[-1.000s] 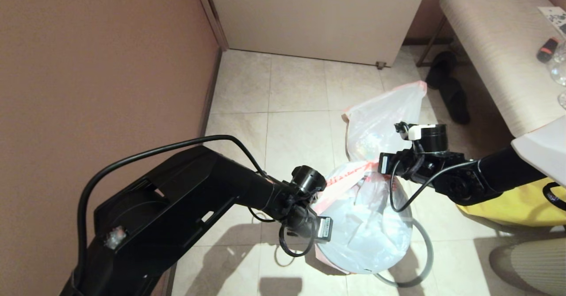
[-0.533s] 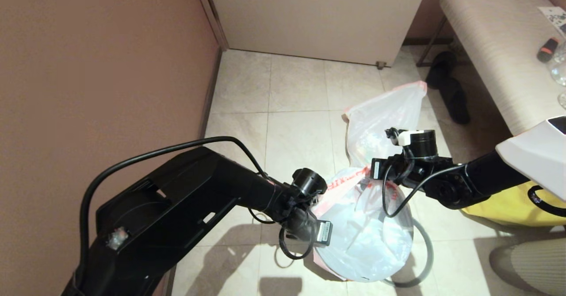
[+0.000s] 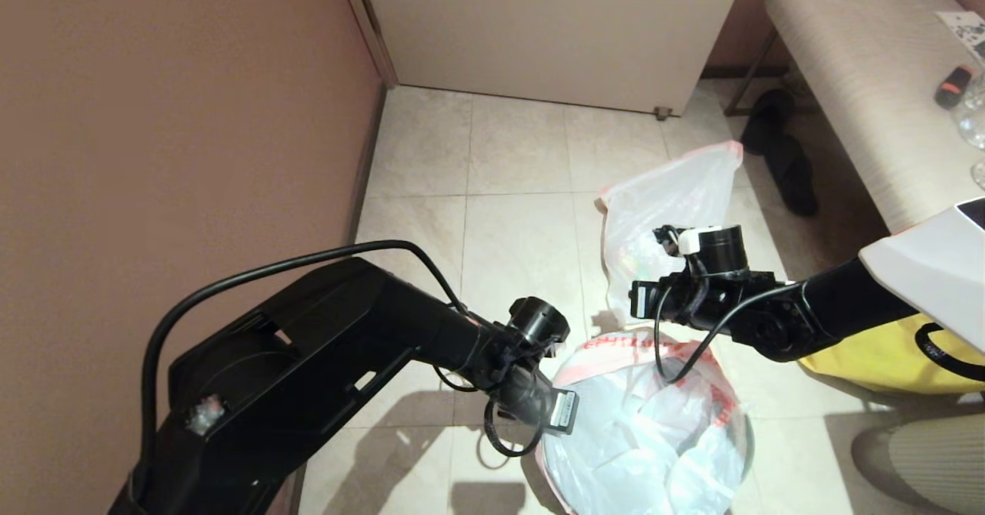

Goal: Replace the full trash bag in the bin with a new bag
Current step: Put the new garbage bag on the trash can

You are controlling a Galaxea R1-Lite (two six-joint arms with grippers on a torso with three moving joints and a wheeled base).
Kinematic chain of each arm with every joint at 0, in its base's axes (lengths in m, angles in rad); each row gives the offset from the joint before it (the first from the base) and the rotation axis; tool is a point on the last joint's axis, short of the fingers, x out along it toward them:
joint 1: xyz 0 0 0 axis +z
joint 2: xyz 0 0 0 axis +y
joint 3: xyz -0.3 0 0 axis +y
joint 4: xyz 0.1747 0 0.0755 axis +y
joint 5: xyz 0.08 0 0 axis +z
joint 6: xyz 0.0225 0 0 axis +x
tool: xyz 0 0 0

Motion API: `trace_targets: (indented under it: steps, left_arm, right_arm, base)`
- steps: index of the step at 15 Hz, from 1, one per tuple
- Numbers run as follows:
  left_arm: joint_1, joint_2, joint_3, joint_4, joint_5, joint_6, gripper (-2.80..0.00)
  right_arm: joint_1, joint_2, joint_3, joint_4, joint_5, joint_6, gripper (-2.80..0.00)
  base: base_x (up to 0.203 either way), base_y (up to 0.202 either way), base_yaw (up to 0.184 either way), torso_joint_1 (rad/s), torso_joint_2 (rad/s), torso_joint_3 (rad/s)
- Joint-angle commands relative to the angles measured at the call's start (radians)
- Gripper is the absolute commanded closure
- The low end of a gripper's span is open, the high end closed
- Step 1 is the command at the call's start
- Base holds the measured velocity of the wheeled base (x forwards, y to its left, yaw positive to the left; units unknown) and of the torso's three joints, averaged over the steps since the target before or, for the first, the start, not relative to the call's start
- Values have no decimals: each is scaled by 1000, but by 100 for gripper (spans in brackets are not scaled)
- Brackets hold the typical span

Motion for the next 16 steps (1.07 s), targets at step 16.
trace_targets:
  steps: [16]
  left_arm:
    - [8,10,-5,-28,32,-10,0]
  right_arm:
    - [20,-200,283,175,148,32,0]
  base:
    - [0,0,0,0,0,0]
